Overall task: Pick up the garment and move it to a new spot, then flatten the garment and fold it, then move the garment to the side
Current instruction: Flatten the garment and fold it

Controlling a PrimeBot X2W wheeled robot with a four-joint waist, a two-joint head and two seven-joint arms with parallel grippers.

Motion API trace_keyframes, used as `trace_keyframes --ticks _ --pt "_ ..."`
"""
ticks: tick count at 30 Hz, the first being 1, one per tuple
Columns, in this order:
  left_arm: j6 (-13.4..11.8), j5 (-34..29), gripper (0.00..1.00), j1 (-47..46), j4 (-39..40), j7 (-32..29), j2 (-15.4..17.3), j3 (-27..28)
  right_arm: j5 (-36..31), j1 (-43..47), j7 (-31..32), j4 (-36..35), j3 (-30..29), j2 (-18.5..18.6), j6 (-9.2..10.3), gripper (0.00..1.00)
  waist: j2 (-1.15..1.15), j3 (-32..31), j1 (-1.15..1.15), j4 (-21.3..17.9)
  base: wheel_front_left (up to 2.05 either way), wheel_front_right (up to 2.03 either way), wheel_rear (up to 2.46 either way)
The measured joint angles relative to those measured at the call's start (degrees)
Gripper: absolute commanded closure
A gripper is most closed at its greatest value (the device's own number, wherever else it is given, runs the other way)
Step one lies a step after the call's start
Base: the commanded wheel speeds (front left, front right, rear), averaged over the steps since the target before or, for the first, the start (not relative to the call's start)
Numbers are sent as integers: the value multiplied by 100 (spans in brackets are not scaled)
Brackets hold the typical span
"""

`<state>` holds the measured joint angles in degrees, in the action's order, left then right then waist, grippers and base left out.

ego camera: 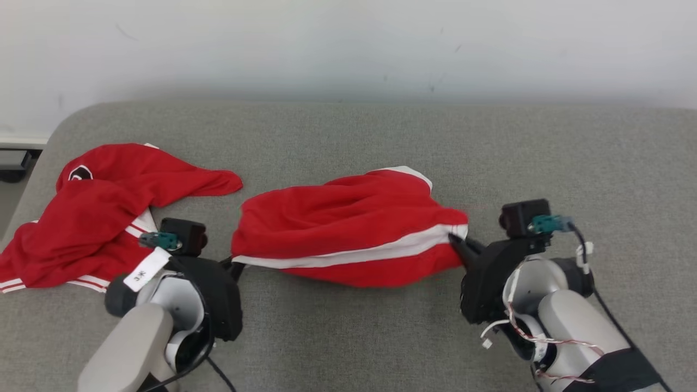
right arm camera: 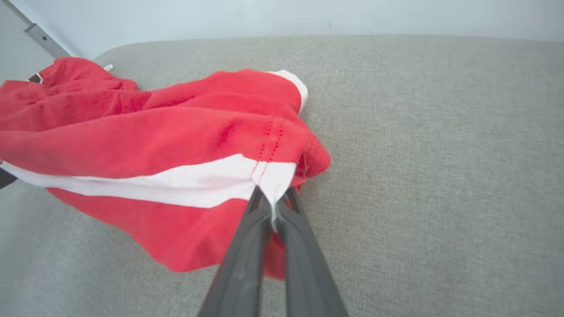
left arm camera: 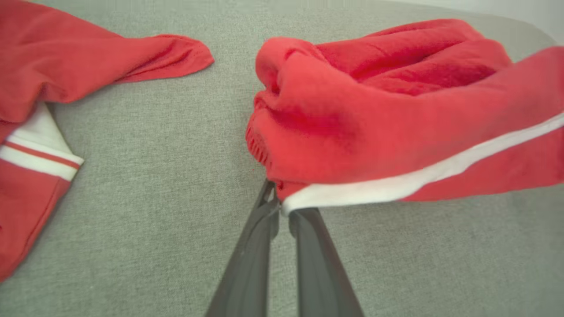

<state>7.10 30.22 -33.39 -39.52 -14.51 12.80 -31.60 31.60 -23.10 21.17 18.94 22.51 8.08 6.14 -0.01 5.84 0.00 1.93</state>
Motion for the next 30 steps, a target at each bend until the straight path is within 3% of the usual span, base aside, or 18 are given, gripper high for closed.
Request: trace_keyframes --ticks 9,13,18,22,30 --pt "4 34 100 80 1282 223 -7 -541 208 -29 -565 -879 -557 130 27 100 0 -308 0 -56 0 0 0" --pt "5 -41 100 170 2003 358 1 -791 407 416 -720 -1359 -811 230 42 100 0 -424 0 -113 0 0 0" --pt "-7 -167 100 364 2784 455 205 -719 575 940 -886 -1974 -1127 308 44 100 1 -559 0 -203 0 0 0" --pt "-309 -391 100 480 3233 407 368 -614 597 1406 -956 -2334 -1410 412 75 100 1 -664 1 -317 0 0 0" --pt "-355 -427 100 883 2959 -48 224 -1079 408 2065 -628 -2125 -1368 538 99 100 1 -626 1 -424 0 0 0"
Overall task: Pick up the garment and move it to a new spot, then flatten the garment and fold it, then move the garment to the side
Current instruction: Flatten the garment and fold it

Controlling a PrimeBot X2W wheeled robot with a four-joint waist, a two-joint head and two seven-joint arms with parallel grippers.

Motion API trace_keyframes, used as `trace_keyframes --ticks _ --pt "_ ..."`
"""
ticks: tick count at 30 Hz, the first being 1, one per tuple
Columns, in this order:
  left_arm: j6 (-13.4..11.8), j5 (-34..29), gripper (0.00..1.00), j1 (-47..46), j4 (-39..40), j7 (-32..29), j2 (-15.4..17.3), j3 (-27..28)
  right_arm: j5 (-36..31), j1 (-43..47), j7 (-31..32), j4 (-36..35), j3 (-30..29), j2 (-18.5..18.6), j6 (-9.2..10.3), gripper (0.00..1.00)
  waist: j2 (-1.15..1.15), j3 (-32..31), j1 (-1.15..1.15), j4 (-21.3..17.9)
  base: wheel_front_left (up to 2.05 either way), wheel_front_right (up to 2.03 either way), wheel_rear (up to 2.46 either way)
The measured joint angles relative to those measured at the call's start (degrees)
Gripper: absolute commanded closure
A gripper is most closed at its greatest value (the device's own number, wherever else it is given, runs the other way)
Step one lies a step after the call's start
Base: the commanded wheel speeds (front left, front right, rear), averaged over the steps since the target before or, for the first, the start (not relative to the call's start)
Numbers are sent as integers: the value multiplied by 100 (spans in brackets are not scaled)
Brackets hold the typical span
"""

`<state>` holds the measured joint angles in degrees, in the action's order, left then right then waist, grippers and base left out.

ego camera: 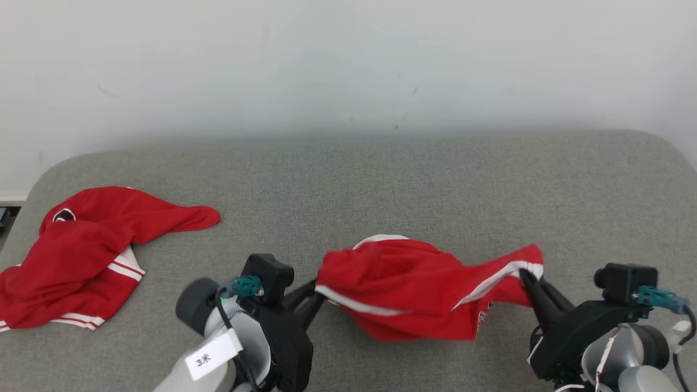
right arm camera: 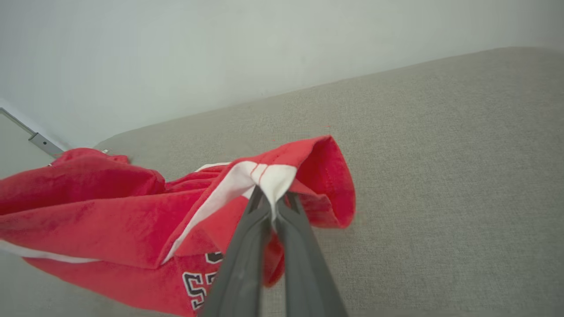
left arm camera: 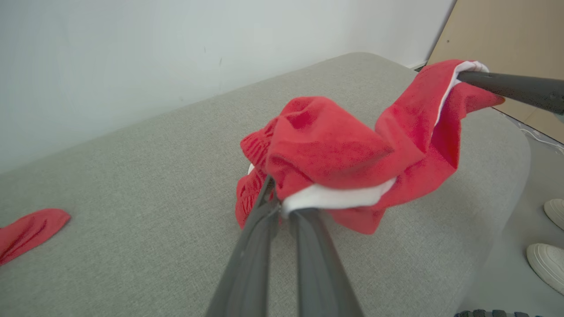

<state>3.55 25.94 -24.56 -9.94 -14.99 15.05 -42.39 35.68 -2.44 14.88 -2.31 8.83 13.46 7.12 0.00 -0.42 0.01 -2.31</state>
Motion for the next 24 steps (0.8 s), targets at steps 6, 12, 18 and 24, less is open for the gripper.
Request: trace_keyframes --ticks 6,12,18,24 --pt "8 102 100 70 -592 -248 -126 -97 -53 -27 214 331 102 -151 1 100 0 130 0 -38 0 0 0" --pt "-1 175 100 -210 -1236 -456 -341 -1 -122 -531 393 766 221 -350 2 100 0 285 -1 -81 0 0 0" --pt "-9 283 0 -623 -1811 -617 -483 98 -211 -1000 479 1214 216 -499 2 0 0 406 -1 -84 0 0 0" --pt "-73 291 0 -724 -1971 -536 -502 242 -476 -1109 379 1416 91 -497 3 0 0 440 -1 -30 0 0 0"
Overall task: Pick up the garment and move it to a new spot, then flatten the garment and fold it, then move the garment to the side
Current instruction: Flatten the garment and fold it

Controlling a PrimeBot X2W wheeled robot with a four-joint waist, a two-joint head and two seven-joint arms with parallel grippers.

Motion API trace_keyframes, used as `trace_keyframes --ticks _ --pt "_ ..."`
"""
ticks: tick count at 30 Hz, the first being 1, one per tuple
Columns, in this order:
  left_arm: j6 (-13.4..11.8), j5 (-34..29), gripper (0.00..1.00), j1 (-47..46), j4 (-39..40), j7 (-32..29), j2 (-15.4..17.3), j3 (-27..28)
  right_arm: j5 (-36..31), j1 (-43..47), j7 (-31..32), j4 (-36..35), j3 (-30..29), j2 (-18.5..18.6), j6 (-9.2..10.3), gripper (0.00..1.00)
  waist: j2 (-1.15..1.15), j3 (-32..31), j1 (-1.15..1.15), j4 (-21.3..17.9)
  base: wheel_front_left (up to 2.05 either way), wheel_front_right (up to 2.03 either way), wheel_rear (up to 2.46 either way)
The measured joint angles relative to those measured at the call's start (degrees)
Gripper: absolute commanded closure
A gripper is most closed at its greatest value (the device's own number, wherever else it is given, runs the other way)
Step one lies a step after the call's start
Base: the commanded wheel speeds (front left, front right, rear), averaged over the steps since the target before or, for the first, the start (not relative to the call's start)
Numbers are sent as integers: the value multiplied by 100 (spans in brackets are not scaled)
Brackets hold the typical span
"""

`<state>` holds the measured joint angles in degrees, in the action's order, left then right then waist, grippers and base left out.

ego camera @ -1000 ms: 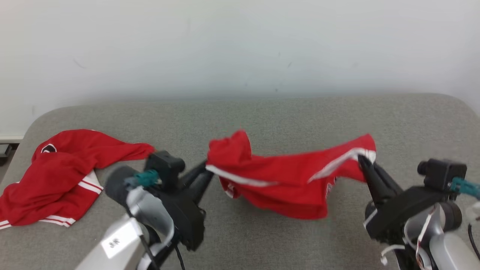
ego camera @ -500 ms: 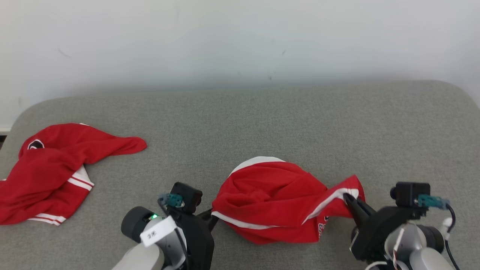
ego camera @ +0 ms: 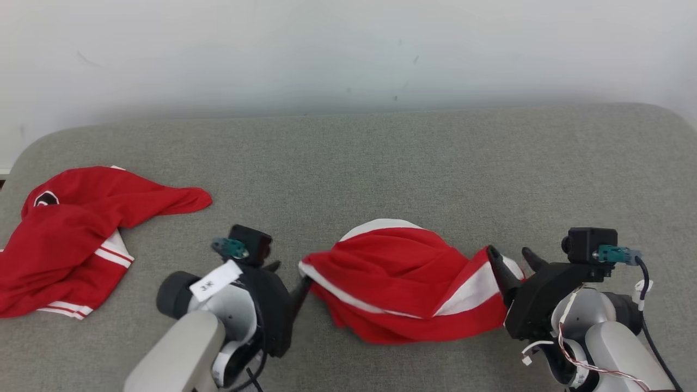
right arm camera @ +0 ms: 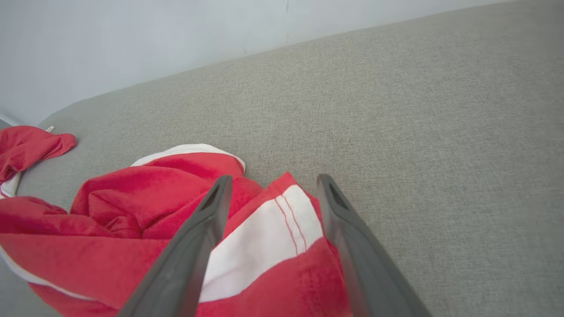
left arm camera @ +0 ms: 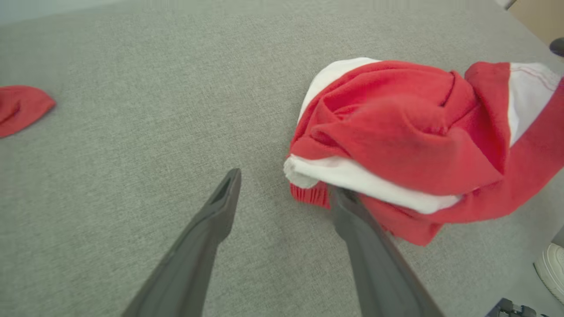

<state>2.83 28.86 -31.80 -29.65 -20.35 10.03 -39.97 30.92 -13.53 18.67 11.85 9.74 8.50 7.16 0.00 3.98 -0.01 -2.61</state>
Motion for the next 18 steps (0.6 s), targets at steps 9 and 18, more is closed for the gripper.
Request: trace_keyframes --ticks 9,18 --pt "-499 47 0 141 297 803 250 576 -363 93 -547 -119 -416 85 0 0 0 -177 0 85 0 0 0" --pt "-845 -68 0 1172 1182 1793 499 872 -448 714 -1316 -756 -717 47 16 0 0 -461 1 151 0 0 0"
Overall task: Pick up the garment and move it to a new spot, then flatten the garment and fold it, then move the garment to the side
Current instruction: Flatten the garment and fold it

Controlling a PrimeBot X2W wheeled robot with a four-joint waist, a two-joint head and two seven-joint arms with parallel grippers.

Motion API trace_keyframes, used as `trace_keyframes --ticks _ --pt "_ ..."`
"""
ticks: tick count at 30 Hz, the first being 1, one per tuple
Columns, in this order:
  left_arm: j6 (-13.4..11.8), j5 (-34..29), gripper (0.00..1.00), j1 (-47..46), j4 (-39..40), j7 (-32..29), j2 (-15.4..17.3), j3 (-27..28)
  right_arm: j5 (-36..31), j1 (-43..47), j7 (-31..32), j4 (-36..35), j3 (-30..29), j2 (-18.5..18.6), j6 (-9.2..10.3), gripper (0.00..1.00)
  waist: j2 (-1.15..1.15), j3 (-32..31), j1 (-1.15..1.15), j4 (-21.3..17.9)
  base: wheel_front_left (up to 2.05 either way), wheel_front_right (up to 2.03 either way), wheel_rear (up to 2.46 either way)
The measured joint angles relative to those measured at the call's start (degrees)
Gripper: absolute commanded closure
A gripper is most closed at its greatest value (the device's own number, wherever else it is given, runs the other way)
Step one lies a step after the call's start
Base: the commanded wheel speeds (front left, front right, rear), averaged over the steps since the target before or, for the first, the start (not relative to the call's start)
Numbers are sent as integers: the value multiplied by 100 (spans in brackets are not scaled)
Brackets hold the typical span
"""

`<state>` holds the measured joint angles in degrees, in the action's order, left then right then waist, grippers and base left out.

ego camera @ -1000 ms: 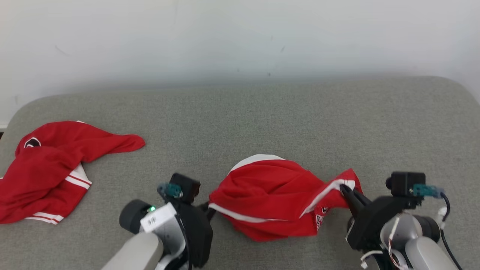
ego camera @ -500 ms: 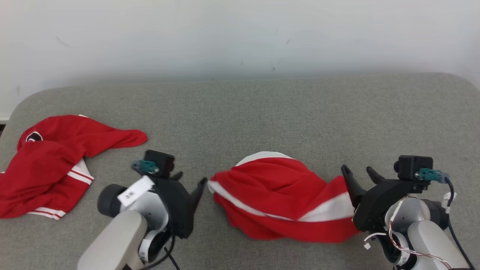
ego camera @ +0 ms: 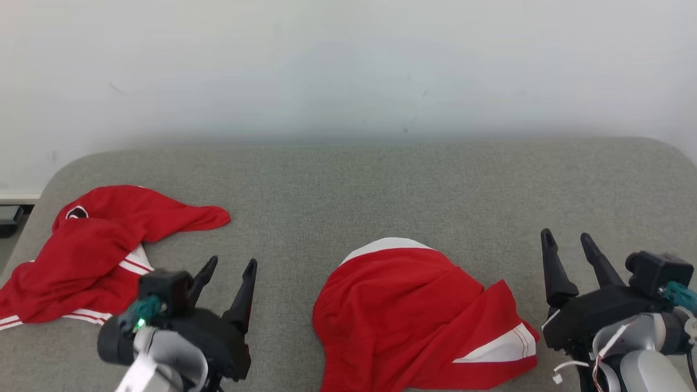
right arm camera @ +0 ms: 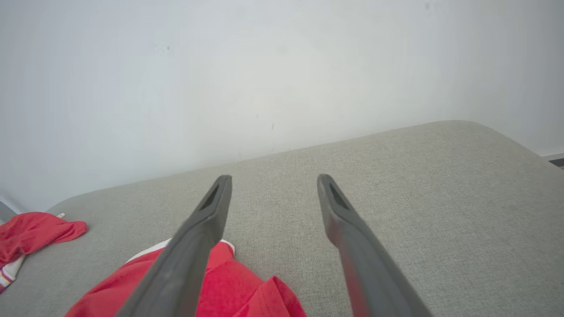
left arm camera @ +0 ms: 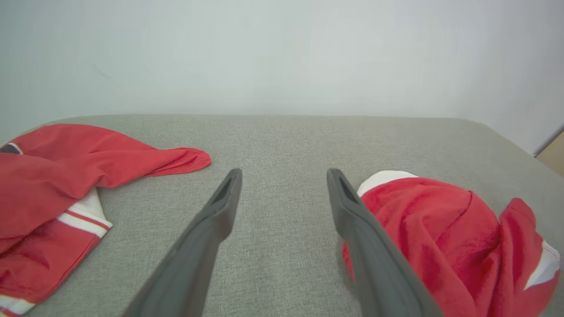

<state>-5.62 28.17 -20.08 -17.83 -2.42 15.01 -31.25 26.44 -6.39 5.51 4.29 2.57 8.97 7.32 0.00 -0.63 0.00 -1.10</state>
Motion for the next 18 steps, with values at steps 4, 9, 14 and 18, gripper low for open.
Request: trace_keyframes --ticks 4,9,14,18 --pt "-49 -15 0 544 469 513 8 146 18 275 -389 -256 -94 -132 0 0 0 -82 1 18 0 0 0" --pt "-100 -285 0 1069 833 1056 27 226 16 697 -714 -287 -29 -246 0 0 0 -128 1 35 0 0 0" --pt "-144 -522 0 1530 1004 1566 -7 279 -31 1015 -1087 -280 -38 -286 0 0 0 -175 1 67 0 0 0" --pt "-146 -556 0 1911 1006 1615 -130 374 -29 1205 -1327 -225 -62 -356 -5 0 0 -225 1 110 0 0 0"
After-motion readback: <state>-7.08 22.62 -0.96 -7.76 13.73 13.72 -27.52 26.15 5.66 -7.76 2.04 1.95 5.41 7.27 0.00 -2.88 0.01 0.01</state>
